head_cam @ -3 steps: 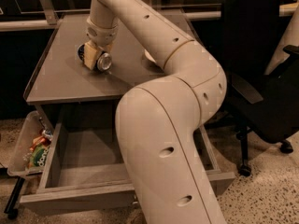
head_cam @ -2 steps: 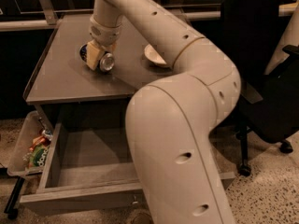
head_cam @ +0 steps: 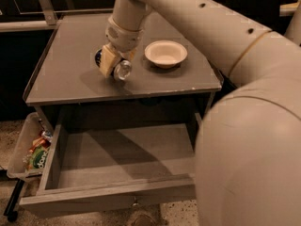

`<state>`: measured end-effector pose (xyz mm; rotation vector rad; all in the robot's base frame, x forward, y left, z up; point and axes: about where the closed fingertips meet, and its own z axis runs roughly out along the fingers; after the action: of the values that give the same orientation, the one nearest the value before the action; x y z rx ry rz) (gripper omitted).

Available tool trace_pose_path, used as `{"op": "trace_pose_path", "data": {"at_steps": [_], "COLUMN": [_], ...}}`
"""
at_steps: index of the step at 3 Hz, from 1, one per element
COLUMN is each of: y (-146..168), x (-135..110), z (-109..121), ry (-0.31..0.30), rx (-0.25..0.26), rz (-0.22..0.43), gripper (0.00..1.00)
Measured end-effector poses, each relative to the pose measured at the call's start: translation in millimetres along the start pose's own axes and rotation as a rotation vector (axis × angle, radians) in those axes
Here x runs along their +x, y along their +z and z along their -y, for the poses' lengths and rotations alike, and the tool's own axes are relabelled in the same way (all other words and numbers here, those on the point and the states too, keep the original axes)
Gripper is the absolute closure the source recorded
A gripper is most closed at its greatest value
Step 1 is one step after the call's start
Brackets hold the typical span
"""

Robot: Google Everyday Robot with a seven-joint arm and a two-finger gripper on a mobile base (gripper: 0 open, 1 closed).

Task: Place pepsi can into top drawer

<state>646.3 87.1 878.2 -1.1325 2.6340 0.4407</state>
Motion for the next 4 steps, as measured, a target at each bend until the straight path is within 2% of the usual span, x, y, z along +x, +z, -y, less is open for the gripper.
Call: {"op": "trace_pose_path", "data": {"at_steps": [1, 2, 3, 4], "y": [16.1, 18.1, 6.3, -16.2], "x": [27.0, 27.0, 35.7, 69.3], "z": [-6.6, -6.4, -12.6, -30.8], "ry": [0.009, 0.008, 0.01, 0.067], "rx": [-0.002, -0.003, 0.012, 0.023], "rz": [-0.066, -0.069, -0.066, -0.066], "gripper": [1.0, 1.0, 1.0, 1.0]}}
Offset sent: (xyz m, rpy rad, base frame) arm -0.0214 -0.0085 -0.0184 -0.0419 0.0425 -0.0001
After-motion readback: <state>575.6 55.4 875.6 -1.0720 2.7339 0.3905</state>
